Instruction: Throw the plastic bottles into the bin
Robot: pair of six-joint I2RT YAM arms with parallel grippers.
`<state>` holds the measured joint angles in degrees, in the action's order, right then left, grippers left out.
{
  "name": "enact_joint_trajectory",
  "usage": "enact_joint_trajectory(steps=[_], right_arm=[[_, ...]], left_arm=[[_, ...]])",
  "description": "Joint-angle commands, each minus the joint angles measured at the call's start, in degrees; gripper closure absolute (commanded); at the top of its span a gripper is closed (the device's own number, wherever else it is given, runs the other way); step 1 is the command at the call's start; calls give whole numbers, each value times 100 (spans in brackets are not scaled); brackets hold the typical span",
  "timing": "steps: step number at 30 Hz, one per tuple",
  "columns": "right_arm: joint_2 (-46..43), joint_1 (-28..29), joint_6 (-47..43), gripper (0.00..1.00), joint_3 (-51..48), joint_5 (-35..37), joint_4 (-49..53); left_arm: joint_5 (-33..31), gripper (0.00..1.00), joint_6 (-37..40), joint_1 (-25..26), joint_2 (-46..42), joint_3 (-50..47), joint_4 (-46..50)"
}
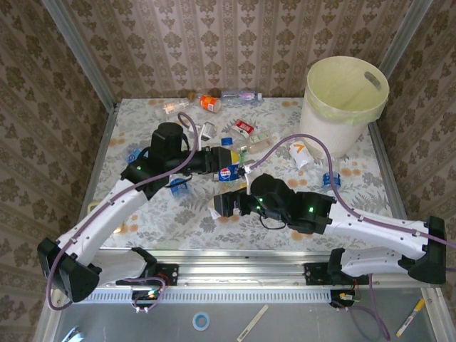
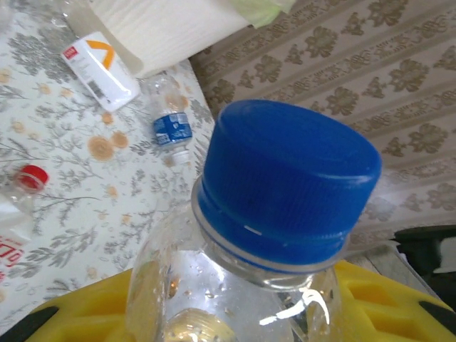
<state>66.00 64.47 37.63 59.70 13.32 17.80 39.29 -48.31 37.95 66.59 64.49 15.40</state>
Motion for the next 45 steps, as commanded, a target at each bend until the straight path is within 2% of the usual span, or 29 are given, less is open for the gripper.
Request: enact_joint_trajectory(steps=[1, 9, 13, 16, 19, 21, 24, 28, 31, 34, 38, 41, 45], right_arm=[[24, -108, -165, 1, 215, 85, 138], [218, -426, -427, 15, 534, -154, 279], [247, -509, -435, 28, 647, -145, 451], [254, -548, -474, 32, 704, -189, 553], [249, -573, -569, 41, 777, -296, 606], [213, -576, -615, 48, 848, -296, 636], [146, -573, -745, 54, 1062, -101, 786], [23, -576, -1135, 60, 1688, 507, 1147], [-23, -575, -1765, 60, 2351, 1060, 1267], [0, -615, -2527, 63, 3006, 1494, 1404], [105, -828, -3447, 66, 3830, 1910, 1329], [115, -1012, -4166, 69, 4222, 2244, 738], [229, -1412, -4961, 71, 4780, 2283, 74]], left_arm=[[381, 68, -235, 103, -113, -80, -395], [614, 69, -490, 229, -128, -260, -736], [758, 69, -499, 231, -81, -202, -739], [790, 68, -520, 234, -69, -174, -806], [835, 66, -541, 230, -15, -114, -879], [786, 56, -532, 222, 4, -57, -896], [602, 24, -445, 96, -12, 96, -811], [254, 2, -117, -573, -313, 445, -165], [299, 0, 22, -1449, -561, 552, 316], [439, 0, 226, -2072, -688, 722, 729], [287, 0, 482, -2299, -713, 1006, 1038], [111, 0, 517, -2293, -768, 926, 955], [6, 0, 638, -2245, -794, 779, 988]])
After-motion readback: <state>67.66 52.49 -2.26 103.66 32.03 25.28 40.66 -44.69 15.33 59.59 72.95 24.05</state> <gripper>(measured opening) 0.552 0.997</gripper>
